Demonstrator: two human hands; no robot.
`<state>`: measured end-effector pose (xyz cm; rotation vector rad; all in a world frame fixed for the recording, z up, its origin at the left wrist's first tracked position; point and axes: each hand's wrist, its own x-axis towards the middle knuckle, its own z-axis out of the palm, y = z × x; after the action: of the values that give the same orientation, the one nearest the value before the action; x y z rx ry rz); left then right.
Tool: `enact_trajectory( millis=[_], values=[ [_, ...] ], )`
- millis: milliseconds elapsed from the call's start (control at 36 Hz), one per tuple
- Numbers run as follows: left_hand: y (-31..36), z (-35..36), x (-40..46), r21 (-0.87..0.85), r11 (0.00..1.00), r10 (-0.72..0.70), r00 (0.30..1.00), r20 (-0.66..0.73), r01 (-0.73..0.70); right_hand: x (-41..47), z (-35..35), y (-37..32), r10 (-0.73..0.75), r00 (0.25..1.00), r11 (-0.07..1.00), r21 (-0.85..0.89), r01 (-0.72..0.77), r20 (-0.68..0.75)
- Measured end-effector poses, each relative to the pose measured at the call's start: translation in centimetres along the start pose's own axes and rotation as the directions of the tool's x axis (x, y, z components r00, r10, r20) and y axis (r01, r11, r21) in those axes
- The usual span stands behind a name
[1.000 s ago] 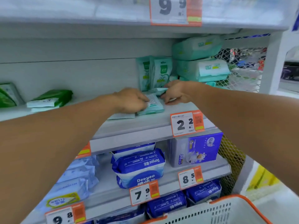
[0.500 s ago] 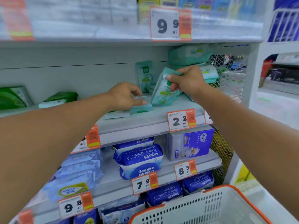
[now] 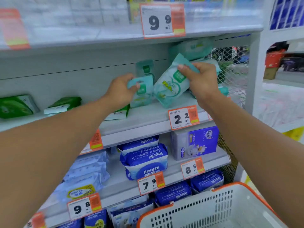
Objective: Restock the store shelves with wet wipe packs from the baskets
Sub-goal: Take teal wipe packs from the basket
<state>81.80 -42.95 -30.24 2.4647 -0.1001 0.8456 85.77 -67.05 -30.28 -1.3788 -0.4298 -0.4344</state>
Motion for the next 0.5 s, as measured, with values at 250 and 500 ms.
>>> enact_trajectory(
  millis=[250,500],
  values=[
    [5.5,-7.4,-3.3,-0.660,0.730,-0.201,0.979,0.044,0.179,-0.1,-1.9,-6.1,0.027,0.984,1.000,-0.009,-0.026,0.173],
    [8.1,-4.1,-10.0,-0.423,0.801,-0.146,0.824,0.548,0.423,-7.3,-5.0,-5.9,0.433,0.709,0.899,-0.326,-0.293,0.556]
  ],
)
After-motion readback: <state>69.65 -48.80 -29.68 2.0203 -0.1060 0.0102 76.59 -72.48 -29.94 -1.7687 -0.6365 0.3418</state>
